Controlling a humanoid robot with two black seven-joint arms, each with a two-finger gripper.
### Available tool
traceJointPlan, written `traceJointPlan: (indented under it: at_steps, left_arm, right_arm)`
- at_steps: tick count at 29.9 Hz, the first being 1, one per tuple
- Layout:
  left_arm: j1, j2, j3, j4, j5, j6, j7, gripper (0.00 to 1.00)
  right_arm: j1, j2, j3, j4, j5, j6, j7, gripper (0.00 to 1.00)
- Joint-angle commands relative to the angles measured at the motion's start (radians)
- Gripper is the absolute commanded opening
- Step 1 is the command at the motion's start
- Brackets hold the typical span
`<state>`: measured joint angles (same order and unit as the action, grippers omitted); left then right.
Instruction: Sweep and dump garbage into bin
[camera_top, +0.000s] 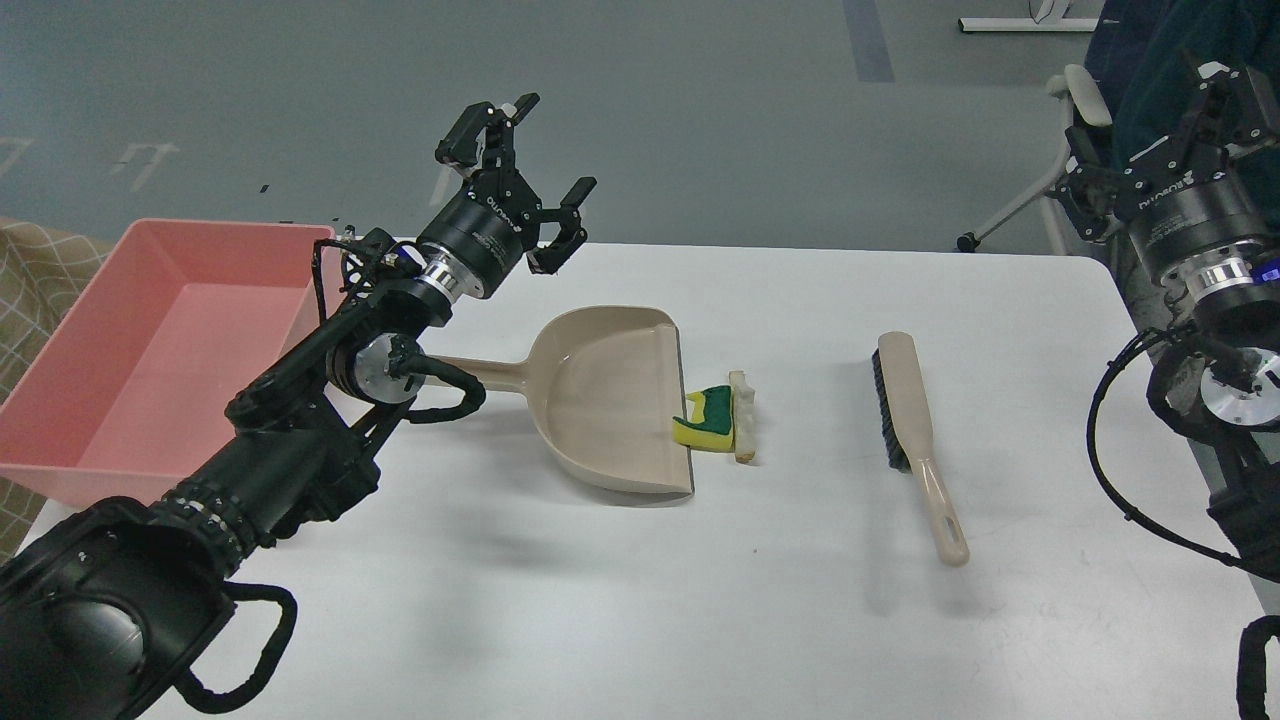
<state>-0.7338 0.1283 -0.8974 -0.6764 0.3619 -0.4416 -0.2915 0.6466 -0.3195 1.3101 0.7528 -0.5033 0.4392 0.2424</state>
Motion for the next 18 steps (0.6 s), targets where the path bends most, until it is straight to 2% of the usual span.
traceJointPlan:
  at_steps: [1, 8, 10, 14, 18]
  left_arm:
    - [0.001, -0.001, 0.002, 0.012, 0.012, 0.006, 0.0, 0.99]
    - [-0.004, 0.008, 0.0, 0.014, 0.029, 0.004, 0.002, 0.99]
    - [-0.013, 0.007, 0.002, 0.018, 0.031, 0.015, 0.014, 0.99]
    - [-0.018, -0.006, -0.002, 0.023, 0.019, 0.064, 0.012, 0.99]
    - [-0.018, 0.004, 0.002, 0.015, 0.019, 0.066, 0.011, 0.99]
  right_arm:
    - [0.01, 0.005, 0.0, -0.001, 0.0, -0.002, -0.002, 1.0]
    - [0.016, 0.013, -0.002, -0.004, 0.0, -0.004, -0.002, 1.0]
    - [0.024, 0.011, -0.002, -0.007, 0.0, -0.004, -0.002, 1.0]
    - [0.024, 0.013, -0.003, -0.007, 0.0, -0.002, -0.002, 1.0]
    - [0.024, 0.013, -0.003, -0.006, 0.0, -0.004, -0.002, 1.0]
